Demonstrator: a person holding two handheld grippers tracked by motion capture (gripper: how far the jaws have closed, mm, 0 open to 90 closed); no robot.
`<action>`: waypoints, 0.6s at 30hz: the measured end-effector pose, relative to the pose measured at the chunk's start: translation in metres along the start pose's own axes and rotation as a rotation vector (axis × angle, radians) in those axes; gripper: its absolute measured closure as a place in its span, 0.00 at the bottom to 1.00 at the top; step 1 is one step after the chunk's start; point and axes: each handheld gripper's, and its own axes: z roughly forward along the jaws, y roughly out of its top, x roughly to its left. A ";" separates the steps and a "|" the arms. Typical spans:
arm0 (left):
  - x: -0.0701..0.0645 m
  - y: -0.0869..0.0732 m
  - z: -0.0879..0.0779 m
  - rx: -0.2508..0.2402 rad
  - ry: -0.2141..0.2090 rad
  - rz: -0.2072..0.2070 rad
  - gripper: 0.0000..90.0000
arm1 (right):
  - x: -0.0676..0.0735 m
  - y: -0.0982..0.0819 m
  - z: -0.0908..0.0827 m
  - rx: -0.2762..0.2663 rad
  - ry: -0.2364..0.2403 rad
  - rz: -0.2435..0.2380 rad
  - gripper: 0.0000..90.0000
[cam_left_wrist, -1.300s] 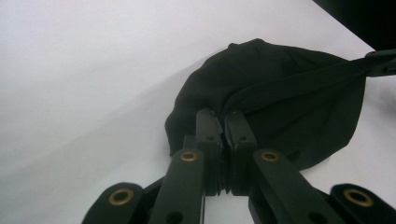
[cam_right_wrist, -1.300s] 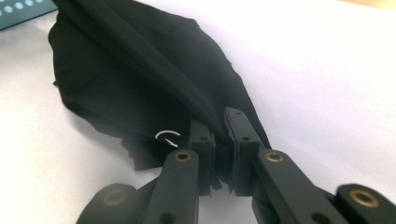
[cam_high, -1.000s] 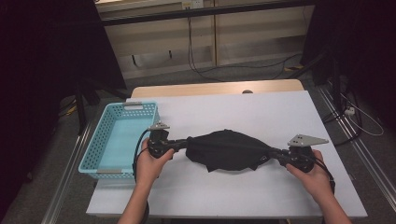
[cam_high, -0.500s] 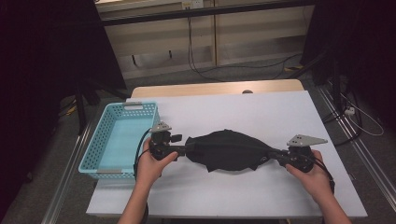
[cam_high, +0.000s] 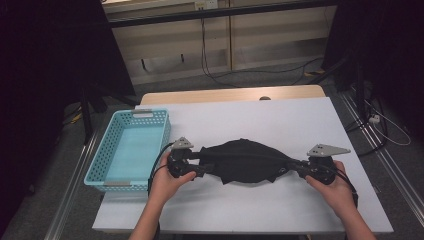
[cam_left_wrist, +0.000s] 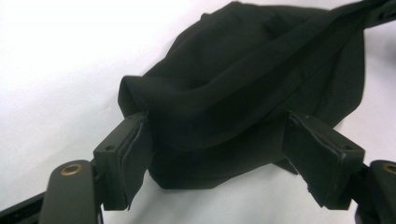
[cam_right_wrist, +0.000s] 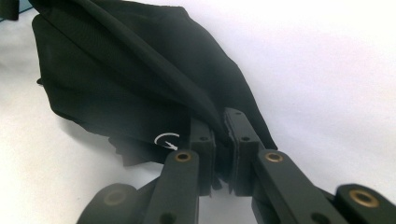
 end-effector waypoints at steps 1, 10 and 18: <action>0.000 0.000 0.001 0.002 0.004 0.004 0.27 | 0.000 0.000 0.000 0.000 0.000 0.000 0.92; 0.003 -0.003 0.007 0.016 0.024 0.031 0.27 | -0.001 0.001 0.000 -0.005 -0.004 0.010 0.92; 0.010 -0.007 0.010 0.044 0.059 0.052 0.27 | -0.002 0.001 -0.002 -0.015 -0.005 0.015 0.92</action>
